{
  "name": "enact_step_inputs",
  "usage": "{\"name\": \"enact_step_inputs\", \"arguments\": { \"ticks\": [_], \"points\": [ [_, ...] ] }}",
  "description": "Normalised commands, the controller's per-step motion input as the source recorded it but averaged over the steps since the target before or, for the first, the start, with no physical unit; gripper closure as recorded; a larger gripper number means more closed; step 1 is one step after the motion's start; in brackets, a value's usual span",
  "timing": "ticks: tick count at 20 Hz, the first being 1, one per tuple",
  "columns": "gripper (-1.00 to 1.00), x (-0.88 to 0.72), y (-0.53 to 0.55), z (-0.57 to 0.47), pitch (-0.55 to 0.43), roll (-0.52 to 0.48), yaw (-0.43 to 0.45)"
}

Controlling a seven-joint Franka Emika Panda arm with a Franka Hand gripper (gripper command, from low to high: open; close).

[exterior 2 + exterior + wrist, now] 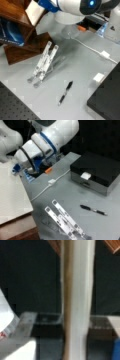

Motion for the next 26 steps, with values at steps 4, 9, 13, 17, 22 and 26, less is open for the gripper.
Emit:
{"name": "enact_step_inputs", "arguments": {
  "ticks": [4, 9, 13, 17, 22, 26],
  "points": [
    [1.00, 0.30, 0.33, 0.33, 0.147, 0.073, -0.057],
    [1.00, 0.19, 0.29, 0.20, 0.022, 0.165, 0.246],
    [1.00, 0.07, 0.24, 0.10, 0.058, 0.074, 0.320],
    [1.00, 0.04, 0.23, 0.01, 0.017, 0.025, 0.305],
    [1.00, 0.02, 0.24, -0.15, -0.106, 0.028, 0.276],
    [1.00, 0.02, 0.14, -0.23, -0.165, -0.013, 0.253]
  ]
}}
